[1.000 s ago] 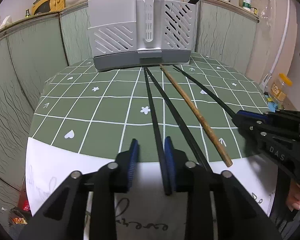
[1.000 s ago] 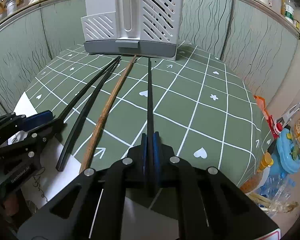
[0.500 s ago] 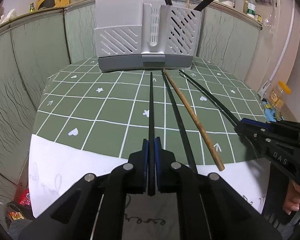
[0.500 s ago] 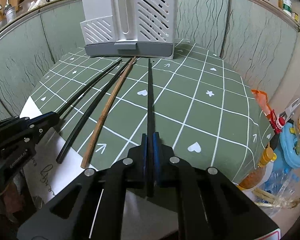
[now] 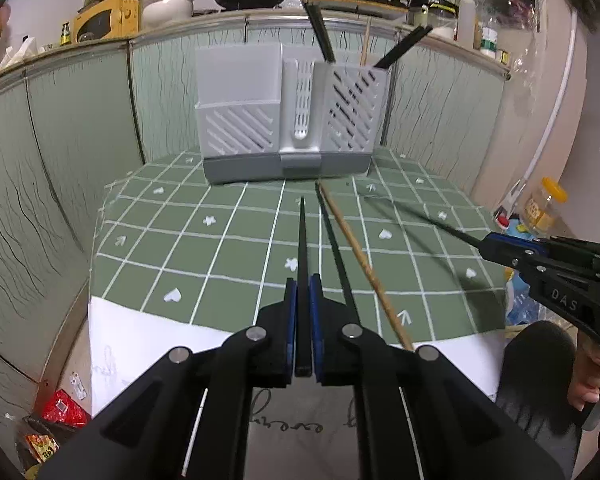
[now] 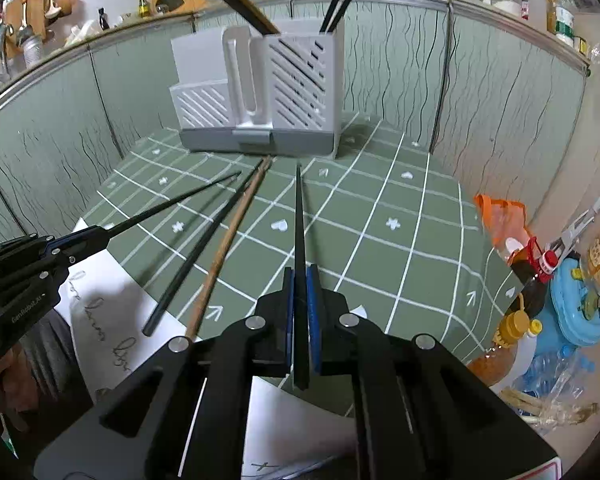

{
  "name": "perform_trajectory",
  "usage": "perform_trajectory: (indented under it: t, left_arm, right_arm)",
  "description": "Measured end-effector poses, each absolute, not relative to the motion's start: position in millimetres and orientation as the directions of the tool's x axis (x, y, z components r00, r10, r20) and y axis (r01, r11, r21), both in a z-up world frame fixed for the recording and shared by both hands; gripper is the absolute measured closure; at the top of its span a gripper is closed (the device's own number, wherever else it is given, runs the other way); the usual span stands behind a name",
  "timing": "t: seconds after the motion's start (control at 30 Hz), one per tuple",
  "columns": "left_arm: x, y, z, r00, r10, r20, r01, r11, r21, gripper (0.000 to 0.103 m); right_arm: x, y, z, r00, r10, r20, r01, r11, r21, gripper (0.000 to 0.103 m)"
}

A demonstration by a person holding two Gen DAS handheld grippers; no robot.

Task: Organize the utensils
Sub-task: 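Lift and carry both black chopsticks toward the utensil holder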

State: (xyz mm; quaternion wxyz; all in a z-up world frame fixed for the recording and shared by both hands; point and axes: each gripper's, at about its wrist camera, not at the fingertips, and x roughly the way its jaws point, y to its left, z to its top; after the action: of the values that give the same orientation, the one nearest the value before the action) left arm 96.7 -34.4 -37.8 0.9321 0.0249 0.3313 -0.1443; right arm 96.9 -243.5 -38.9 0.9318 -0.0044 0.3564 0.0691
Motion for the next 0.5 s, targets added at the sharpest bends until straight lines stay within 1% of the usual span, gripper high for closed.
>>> perform_trajectory:
  t: [0.5]
  left_arm:
    - [89,-33,15,0.787,-0.281,-0.550,0.304,0.951,-0.051,0.095]
  right_arm:
    - [82,-249,14,0.806,0.148,-0.573,-0.151,0.988,0.042,0.097]
